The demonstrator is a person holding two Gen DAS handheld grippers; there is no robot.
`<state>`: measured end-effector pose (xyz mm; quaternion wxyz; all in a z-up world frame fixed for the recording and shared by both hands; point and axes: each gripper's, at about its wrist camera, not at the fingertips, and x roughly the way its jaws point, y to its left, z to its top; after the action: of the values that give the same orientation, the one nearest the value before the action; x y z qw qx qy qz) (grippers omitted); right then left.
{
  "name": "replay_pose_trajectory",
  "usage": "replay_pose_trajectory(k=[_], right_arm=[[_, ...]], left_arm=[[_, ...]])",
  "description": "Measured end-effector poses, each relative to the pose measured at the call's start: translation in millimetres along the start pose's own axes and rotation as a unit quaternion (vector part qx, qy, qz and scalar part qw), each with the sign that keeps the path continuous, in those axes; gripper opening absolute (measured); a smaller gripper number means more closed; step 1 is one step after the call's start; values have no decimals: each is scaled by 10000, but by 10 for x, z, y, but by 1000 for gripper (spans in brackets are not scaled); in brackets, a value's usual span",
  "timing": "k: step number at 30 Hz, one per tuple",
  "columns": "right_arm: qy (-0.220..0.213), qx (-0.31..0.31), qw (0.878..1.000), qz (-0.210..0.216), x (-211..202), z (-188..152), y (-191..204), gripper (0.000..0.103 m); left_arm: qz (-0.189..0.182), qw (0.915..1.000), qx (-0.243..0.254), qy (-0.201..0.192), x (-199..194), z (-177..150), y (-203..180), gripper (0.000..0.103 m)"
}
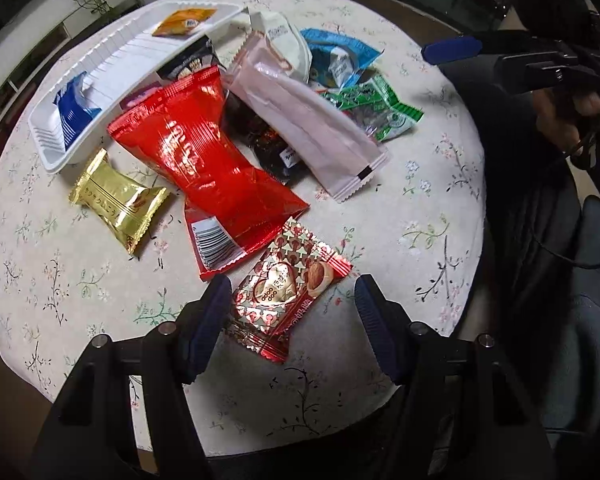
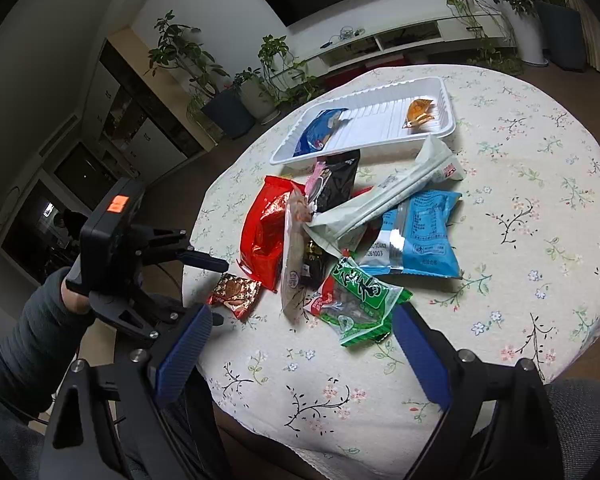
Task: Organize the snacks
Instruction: 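Grasp the red-brown wrapped candy with the left gripper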
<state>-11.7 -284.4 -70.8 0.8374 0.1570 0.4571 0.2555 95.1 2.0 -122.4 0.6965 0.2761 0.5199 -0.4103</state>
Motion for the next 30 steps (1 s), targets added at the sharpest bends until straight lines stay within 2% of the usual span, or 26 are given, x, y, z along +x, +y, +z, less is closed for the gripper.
replay_pose_trajectory(k=[6, 12, 14, 16, 17, 23, 25, 30], right_arm=[[105, -134, 9998, -58, 30, 5, 42, 94], [225, -231, 9994, -129, 68, 7, 80, 94], [286, -348, 9988, -187, 91, 6, 119, 92], [316, -433, 9983, -232, 98, 3, 149, 91], [320, -459, 9981, -244, 97, 0, 158, 90], [429, -505, 9973, -324, 132, -13, 172, 85], [497, -562, 9964, -405, 153, -21, 186, 83], [641, -1039, 9909, -561, 192, -30, 291, 75]], left_arm=[[-25, 9996, 66, 258, 177, 25, -32, 62], [-85, 9996, -183, 204, 183, 45, 22, 62], [-41, 9996, -192, 199, 181, 57, 28, 55], [85, 9994, -290, 153, 168, 62, 58, 33], [101, 9993, -344, 133, 163, 69, 79, 28], [259, 9984, -512, 16, 146, 91, 129, 25], [297, 9976, -619, -28, 125, 30, 18, 13], [237, 9941, -1046, -179, 145, -19, -55, 13]])
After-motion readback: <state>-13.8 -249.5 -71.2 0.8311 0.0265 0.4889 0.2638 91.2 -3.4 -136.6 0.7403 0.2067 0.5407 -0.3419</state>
